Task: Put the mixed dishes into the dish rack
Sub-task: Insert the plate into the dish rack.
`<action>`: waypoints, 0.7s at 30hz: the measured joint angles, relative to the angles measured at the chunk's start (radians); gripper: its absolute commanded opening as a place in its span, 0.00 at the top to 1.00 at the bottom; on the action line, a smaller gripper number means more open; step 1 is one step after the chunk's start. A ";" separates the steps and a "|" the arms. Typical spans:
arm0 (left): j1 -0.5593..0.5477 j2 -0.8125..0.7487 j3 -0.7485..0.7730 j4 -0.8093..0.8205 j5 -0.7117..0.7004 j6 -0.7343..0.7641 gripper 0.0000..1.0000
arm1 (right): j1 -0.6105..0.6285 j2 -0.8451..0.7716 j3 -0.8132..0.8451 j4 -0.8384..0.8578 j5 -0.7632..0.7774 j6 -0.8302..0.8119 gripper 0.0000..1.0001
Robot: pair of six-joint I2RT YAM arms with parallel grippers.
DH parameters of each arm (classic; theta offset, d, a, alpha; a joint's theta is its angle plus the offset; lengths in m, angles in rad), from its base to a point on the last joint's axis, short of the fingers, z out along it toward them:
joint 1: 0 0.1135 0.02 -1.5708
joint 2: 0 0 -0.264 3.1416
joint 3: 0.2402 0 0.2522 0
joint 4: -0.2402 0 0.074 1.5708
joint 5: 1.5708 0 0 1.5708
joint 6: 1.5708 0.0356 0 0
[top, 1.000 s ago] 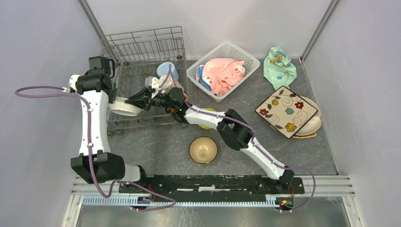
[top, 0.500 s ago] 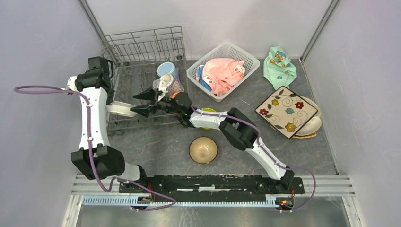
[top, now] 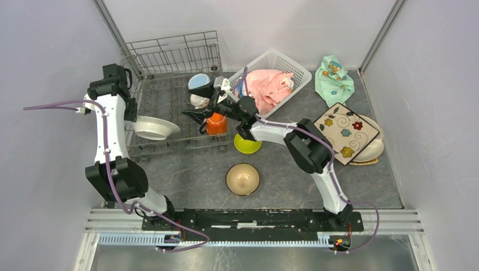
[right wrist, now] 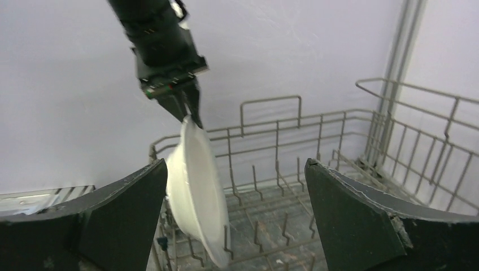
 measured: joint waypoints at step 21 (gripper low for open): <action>0.001 0.040 0.167 -0.166 0.027 -0.090 0.98 | 0.026 -0.217 -0.253 -0.014 -0.012 -0.061 0.02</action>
